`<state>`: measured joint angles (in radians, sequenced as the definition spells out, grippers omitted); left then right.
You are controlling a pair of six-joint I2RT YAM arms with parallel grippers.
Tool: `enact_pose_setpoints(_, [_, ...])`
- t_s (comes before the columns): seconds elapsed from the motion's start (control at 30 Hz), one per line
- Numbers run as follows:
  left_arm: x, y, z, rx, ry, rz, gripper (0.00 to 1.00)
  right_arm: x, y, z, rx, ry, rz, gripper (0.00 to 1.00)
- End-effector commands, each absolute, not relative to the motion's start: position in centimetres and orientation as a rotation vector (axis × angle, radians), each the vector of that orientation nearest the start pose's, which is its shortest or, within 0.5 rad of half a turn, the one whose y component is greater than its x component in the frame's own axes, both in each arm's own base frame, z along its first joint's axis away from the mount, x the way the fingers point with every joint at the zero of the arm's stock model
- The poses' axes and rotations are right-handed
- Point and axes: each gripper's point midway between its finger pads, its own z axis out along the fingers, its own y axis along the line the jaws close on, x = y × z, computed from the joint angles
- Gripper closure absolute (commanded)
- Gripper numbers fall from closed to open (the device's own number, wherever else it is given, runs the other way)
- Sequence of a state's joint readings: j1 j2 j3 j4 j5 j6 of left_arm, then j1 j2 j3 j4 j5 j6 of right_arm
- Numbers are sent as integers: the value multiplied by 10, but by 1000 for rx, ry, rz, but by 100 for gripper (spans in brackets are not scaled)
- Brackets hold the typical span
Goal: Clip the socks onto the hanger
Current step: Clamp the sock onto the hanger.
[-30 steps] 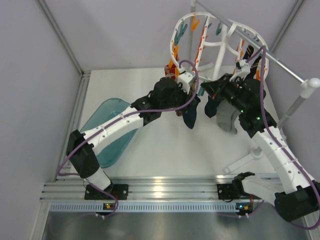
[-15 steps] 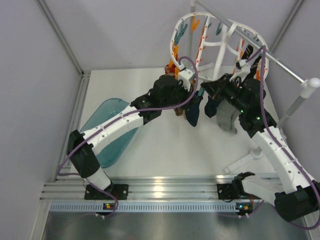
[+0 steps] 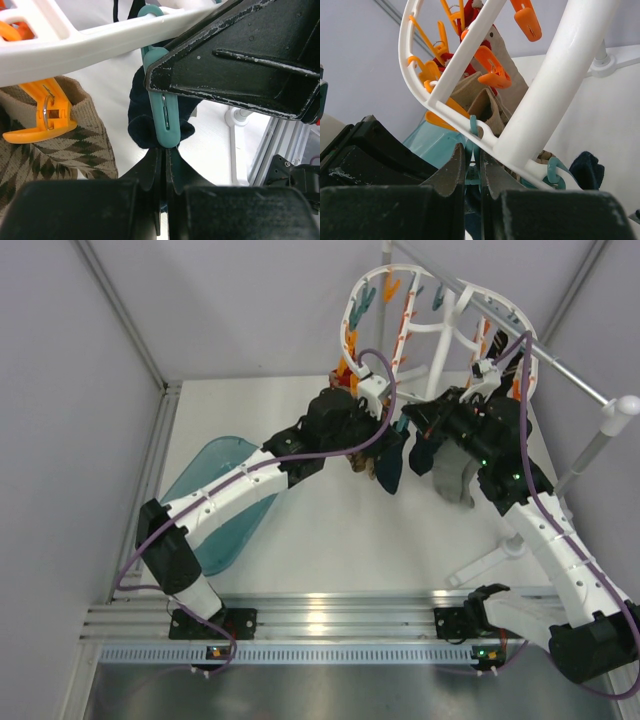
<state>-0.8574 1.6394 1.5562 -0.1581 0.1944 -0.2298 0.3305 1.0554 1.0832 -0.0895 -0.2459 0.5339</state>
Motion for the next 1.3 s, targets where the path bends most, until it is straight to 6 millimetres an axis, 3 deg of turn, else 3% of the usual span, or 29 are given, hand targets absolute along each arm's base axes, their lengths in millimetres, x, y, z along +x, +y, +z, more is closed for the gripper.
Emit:
enact_pose_setpoints(0.0, [303, -427, 367, 695, 1634, -1012, 100, 322, 187, 368, -85, 1682, 896, 100])
enact_pose_setpoints(0.43, [306, -427, 382, 682, 1590, -1003, 100, 316, 187, 372, -106, 1675, 902, 94])
enact_pose_setpoints(0.63, [308, -425, 383, 690, 1576, -980, 100, 315, 188, 374, -105, 1676, 910, 73])
enact_pose_setpoints(0.97, [310, -429, 381, 699, 1566, -978, 100, 313, 188, 378, -110, 1674, 917, 61])
enact_pose_setpoints(1.07, [310, -430, 379, 707, 1567, -975, 93, 311, 188, 381, -112, 1671, 917, 52])
enact_pose_setpoints(1.1, [311, -429, 379, 711, 1565, -971, 85, 311, 188, 381, -111, 1671, 915, 50])
enact_pose_setpoints(1.2, [310, -429, 375, 721, 1569, -969, 79, 311, 186, 382, -108, 1671, 908, 45])
enact_pose_setpoints(1.27, [309, -428, 377, 723, 1562, -966, 64, 310, 186, 384, -110, 1670, 905, 43])
